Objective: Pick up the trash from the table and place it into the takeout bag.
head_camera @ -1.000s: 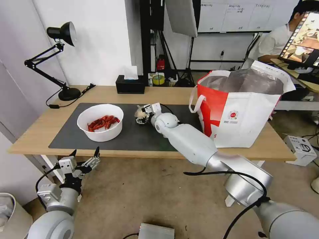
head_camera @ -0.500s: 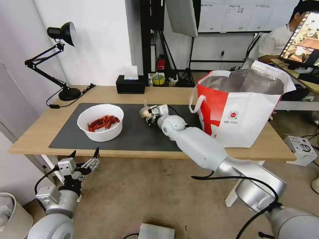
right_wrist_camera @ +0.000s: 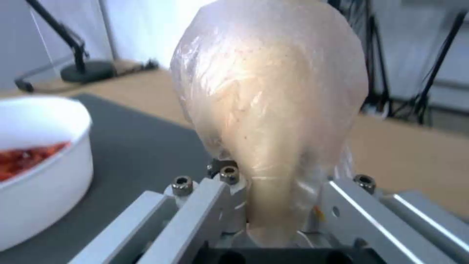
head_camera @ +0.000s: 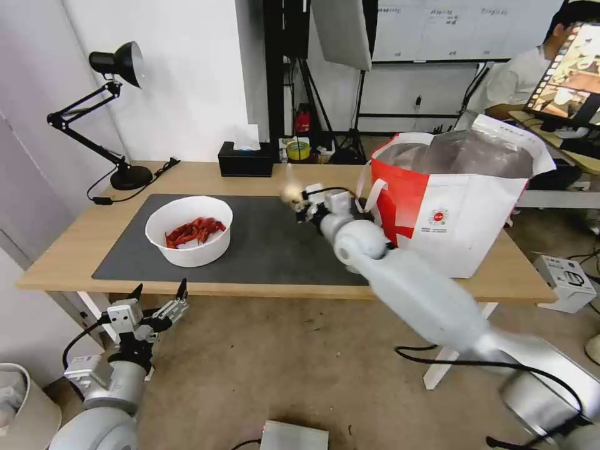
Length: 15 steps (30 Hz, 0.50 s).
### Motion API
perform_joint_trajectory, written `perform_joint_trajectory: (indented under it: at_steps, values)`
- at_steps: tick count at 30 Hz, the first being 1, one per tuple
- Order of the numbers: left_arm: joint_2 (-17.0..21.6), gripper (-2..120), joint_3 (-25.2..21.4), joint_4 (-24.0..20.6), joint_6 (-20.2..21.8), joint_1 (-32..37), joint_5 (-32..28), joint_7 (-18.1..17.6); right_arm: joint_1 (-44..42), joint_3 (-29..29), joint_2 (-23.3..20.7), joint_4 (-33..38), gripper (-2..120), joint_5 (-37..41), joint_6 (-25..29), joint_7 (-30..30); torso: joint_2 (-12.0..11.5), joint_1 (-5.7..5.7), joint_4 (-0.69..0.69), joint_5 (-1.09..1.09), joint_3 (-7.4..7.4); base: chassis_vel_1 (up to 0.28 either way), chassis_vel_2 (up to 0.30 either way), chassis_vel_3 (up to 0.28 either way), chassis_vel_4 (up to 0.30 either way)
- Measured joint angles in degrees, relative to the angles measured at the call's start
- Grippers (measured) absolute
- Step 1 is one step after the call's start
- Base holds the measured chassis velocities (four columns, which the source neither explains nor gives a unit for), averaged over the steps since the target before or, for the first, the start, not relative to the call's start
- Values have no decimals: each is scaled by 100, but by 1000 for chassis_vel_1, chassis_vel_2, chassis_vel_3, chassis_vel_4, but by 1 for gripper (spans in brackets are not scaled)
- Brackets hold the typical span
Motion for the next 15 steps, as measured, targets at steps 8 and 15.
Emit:
perform_joint_trajectory:
  at_steps: [8, 15]
  values:
    - [-44, 100, 57, -54, -1, 41, 83, 3, -486, 801, -1073, 1435, 7, 20, 1, 66, 0, -1, -1, 0, 0, 0, 0, 0, 0]
    - [-78, 100, 95, -66, -1, 43, 133, 3, -815, 1358, -1694, 1932, 7, -68, 15, 106, 0, -1, -1, -1, -1, 0, 0, 0, 0]
